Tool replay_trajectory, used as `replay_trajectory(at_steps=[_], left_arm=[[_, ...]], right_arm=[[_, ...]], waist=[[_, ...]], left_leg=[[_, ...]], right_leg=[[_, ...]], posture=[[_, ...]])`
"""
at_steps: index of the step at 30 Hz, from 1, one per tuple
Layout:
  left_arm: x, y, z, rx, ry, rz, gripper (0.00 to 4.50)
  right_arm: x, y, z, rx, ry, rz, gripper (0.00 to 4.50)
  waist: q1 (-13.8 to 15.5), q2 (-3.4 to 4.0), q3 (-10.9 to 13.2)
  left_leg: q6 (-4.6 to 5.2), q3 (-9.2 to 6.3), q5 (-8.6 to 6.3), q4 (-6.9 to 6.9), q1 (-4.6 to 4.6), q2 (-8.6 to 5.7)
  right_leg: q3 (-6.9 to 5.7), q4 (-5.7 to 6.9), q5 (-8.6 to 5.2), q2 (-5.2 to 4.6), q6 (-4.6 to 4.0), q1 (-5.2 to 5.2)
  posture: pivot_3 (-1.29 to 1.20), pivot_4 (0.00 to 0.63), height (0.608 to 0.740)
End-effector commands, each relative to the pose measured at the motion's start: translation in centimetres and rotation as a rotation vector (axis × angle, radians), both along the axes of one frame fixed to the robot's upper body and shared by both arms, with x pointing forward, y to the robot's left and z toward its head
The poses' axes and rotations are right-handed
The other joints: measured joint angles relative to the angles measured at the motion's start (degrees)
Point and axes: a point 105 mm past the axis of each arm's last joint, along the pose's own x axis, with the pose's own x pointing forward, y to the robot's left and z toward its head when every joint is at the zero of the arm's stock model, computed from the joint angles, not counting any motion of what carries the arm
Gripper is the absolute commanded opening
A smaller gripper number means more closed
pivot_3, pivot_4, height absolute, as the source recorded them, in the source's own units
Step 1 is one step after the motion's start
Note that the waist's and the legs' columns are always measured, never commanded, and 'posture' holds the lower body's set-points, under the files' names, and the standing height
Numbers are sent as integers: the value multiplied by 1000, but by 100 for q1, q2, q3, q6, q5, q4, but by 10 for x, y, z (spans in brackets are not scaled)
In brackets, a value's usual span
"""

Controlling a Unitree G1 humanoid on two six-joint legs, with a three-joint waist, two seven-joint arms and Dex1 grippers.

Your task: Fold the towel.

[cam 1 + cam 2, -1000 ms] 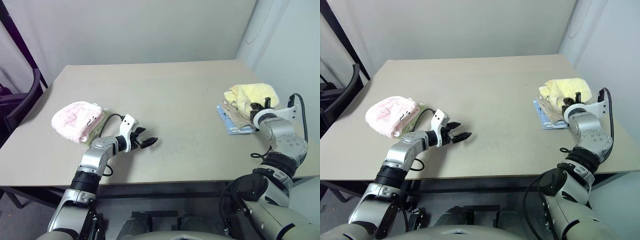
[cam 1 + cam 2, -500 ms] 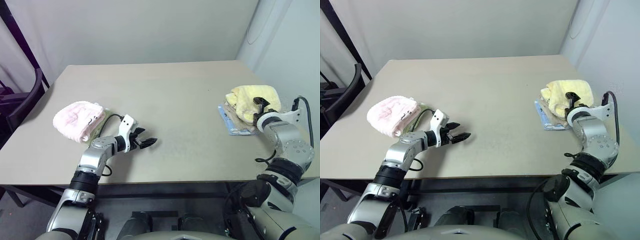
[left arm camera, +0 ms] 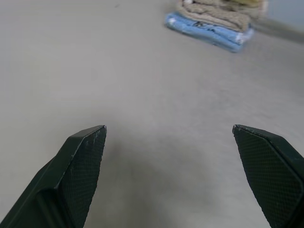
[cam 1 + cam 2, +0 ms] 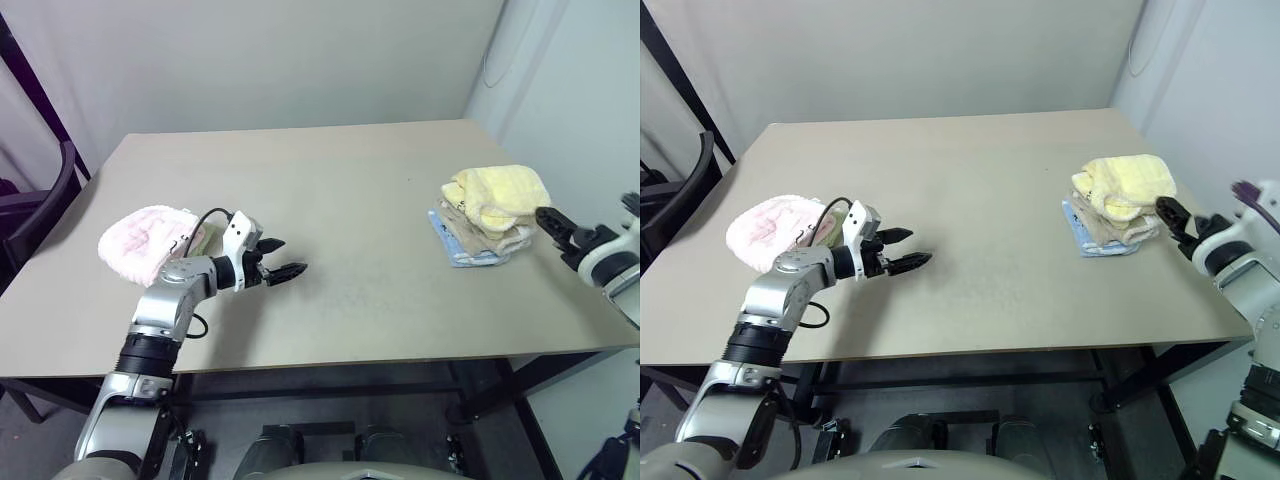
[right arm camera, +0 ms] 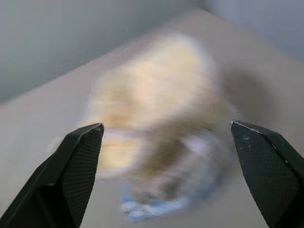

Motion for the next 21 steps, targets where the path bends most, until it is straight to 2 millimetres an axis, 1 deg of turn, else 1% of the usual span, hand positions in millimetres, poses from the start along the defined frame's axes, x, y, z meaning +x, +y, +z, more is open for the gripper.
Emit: replay_trajectory(at_steps=[1, 2, 4, 6, 8, 9, 10, 12, 13, 18, 21], left_arm=[[2, 9, 14, 19, -95, 25, 4500], [2, 12, 12, 34, -116, 37, 4500], [-1, 18, 7, 60, -171, 53, 4500], [-3, 23, 2, 79, -190, 61, 4500], [-3, 28, 2, 63, -201, 80, 4500], [-3, 29, 2, 59, -204, 90, 4500], [-3, 33, 2, 58, -206, 98, 4500], [-3, 37, 2, 59, -215, 125, 4500], [-2, 39, 3, 56, -217, 142, 4500], [-5, 52, 2, 64, -216, 200, 4500], [-11, 60, -1, 74, -210, 232, 4500]], right_arm=[[1, 40, 29, -140, -190, 204, 4459], [2, 53, 30, -162, -225, 272, 4459], [6, 86, 22, -224, -250, 437, 4459], [5, 108, 12, -302, -266, 542, 4459], [-1, 130, -5, -355, -266, 663, 4459], [-2, 136, -17, -381, -241, 708, 4459], [-3, 142, -26, -396, -225, 736, 4459], [-7, 148, -46, -462, -206, 792, 4459], [-7, 150, -50, -471, -207, 810, 4459], [4, 152, -56, -437, -205, 834, 4459], [10, 152, -58, -407, -197, 831, 4459]], waist=[[43, -8, 6], [55, -10, 7], [50, -11, 8], [57, -12, 8], [94, -13, 7], [115, -14, 6], [143, -16, 5], [209, -16, 5], [229, -16, 5], [218, -15, 5], [202, -15, 5]], left_leg=[[-2, -1, -2, -2, 19, 1], [-5, -2, -4, -4, 36, 2], [-18, -4, -12, -6, 35, 3], [-16, -1, -16, -17, 33, 3], [-5, -2, -21, -16, 10, 2], [5, -4, -22, -16, -11, -1], [14, -7, -19, -14, -36, -6], [19, -5, -19, -11, -78, -13], [23, -5, -21, -9, -85, -19], [27, -2, -24, -2, -78, -28], [25, -1, -24, -2, -44, -26]], right_leg=[[0, -6, -5, 0, 4, 19], [-1, -15, -15, -2, 17, 40], [-1, -32, -15, -7, 18, 46], [-8, -51, -13, -19, 18, 46], [-17, -63, 3, -25, -4, 28], [-22, -66, 4, -29, -4, 13], [-25, -67, 6, -32, -2, -12], [-22, -65, 21, -36, 24, -58], [-23, -64, 32, -41, 42, -66], [-21, -65, 34, -46, 42, -57], [-19, -65, 27, -45, 24, -42]], posture=[[0, 0, 740], [0, 0, 740], [0, 0, 740], [0, 0, 740], [0, 0, 740], [0, 0, 740], [0, 0, 740], [0, 0, 740], [0, 0, 740], [0, 0, 740], [0, 0, 740]])
